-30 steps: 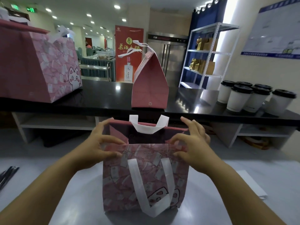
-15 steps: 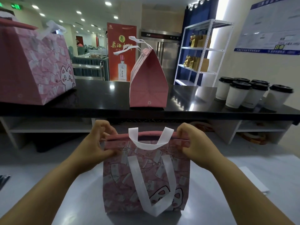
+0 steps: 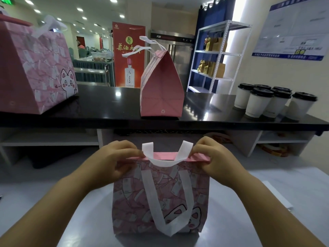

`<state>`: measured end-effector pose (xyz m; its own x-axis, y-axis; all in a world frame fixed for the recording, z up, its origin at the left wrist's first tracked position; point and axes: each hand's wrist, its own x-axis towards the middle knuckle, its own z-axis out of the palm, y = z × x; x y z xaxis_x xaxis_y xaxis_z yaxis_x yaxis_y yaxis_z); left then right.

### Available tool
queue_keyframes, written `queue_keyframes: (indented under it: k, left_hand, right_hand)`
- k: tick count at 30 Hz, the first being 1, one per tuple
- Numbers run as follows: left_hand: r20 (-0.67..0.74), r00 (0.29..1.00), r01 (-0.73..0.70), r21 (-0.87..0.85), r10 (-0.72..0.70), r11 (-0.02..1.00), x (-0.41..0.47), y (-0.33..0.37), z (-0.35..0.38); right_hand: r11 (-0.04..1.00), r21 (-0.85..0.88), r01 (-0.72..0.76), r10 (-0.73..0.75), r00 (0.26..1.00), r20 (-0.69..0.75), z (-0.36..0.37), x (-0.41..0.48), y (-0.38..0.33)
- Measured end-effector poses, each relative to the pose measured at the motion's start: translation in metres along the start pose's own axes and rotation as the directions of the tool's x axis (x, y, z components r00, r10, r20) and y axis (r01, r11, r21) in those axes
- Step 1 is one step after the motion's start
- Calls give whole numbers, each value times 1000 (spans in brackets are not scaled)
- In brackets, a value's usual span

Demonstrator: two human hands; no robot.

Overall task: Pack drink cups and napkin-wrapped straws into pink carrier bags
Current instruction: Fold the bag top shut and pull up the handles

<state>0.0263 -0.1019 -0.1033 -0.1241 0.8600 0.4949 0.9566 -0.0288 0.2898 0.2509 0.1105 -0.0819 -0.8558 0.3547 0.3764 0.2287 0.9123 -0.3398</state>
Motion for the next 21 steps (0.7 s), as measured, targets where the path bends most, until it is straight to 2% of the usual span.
queue_keyframes:
  k: [3,10,16,21]
  left_hand:
    - [15,996,-94,150,93,984,4,2,1]
    - [25,990,-139,229,137,963,4,1,9]
    - [-121,989,-46,297,85,954,12,16,20]
    - [-228,970,167,352,-89,921,24,32,36]
  right_hand:
    - [998,-44,44,-44,999,1,1,-1,2]
    - [984,-131,122,-120,992,23,6,-5,5]
    - [989,-130,67,-77,995,-68,11,1,-2]
    - [973,-221,-62,59,998,-23,17,10,-20]
